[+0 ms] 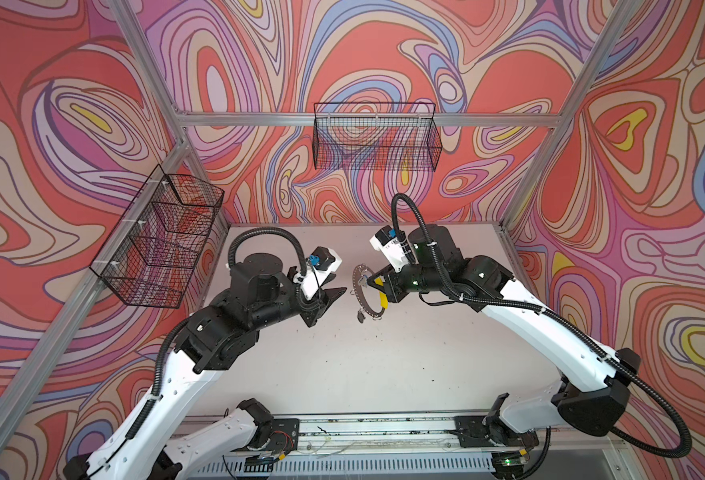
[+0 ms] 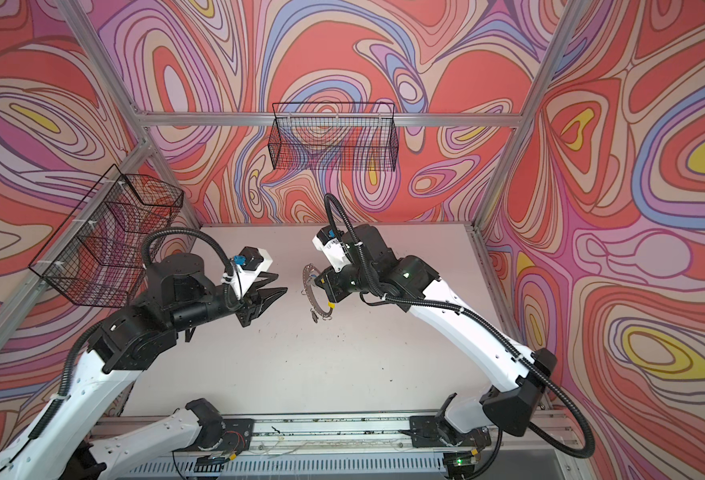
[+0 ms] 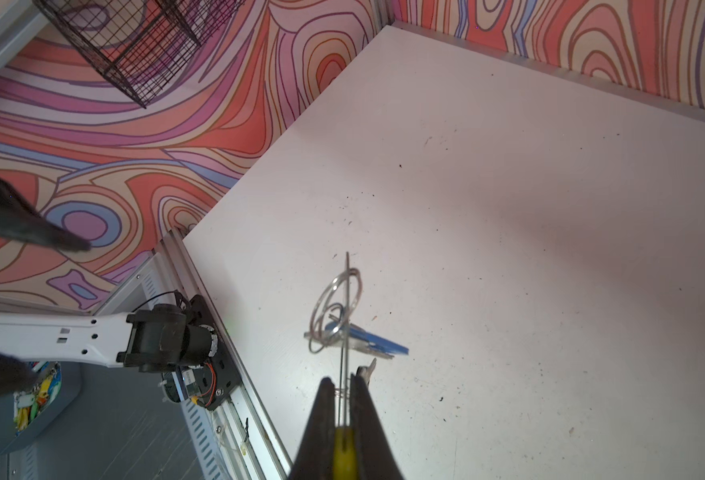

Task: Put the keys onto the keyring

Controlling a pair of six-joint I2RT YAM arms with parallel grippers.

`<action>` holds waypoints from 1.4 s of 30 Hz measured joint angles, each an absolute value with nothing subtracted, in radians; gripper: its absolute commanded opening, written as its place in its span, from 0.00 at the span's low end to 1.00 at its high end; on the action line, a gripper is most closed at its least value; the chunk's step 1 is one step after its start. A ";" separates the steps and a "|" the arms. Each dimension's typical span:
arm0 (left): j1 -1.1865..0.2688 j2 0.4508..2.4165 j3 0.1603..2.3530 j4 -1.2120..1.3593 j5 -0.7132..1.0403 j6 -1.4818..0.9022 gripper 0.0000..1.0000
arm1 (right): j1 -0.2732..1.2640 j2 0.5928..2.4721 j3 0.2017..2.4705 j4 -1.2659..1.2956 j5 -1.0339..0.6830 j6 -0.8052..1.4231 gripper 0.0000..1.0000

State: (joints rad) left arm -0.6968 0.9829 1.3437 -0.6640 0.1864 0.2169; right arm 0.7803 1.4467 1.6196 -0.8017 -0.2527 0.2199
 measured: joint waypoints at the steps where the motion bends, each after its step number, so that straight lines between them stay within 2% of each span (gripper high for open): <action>1: -0.730 1.001 1.343 -0.645 0.136 0.240 0.35 | 0.780 1.450 1.625 -0.799 -0.246 0.232 0.00; 5: -0.798 1.056 1.316 -0.558 0.008 0.319 0.31 | 0.786 1.451 1.635 -0.798 -0.233 0.260 0.00; 13: -0.806 1.117 1.277 -0.411 -0.084 0.415 0.28 | 0.810 1.456 1.638 -0.797 -0.231 0.279 0.00; 31: -0.806 1.110 1.249 -0.376 -0.053 0.464 0.32 | 0.813 1.458 1.638 -0.793 -0.223 0.282 0.00; 42: -0.806 1.129 1.248 -0.372 -0.111 0.471 0.26 | 0.815 1.462 1.638 -0.783 -0.224 0.282 0.00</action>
State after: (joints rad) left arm -0.8062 1.1294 1.2484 -0.3721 -0.1108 0.4709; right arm 0.8150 1.4624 1.6379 -0.7826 -0.2237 0.2825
